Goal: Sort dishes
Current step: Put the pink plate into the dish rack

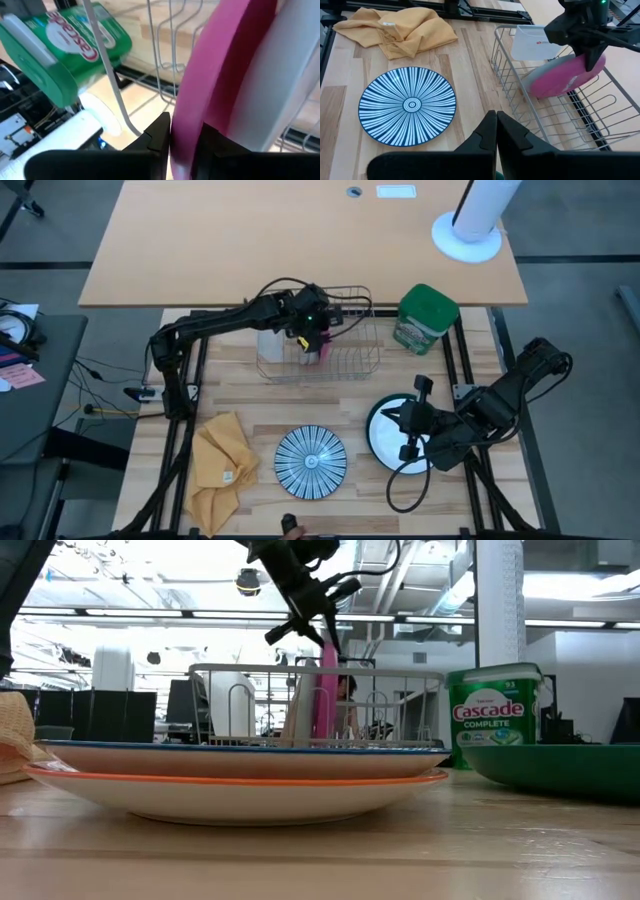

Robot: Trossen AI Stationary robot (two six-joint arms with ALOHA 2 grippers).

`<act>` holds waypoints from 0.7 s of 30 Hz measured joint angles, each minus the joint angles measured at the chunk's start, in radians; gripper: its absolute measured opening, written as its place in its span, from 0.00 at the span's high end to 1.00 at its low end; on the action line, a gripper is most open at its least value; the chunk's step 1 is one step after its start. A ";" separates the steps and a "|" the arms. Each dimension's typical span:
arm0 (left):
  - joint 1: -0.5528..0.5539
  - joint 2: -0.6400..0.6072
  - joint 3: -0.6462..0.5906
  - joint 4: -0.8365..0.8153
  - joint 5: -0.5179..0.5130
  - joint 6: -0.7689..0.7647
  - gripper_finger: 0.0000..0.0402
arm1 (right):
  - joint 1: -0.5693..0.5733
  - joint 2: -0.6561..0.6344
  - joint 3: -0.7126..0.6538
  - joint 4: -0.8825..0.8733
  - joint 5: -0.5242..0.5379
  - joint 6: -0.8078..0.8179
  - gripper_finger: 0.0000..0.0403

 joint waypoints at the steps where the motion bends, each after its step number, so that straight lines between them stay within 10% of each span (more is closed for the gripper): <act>1: 0.000 0.000 0.000 -0.001 0.012 0.000 0.89 | 0.000 0.000 0.000 0.000 0.000 0.000 0.97; 21: -0.020 -0.001 0.004 0.032 -0.069 -0.062 0.63 | 0.000 0.000 0.000 0.000 -0.017 0.002 0.97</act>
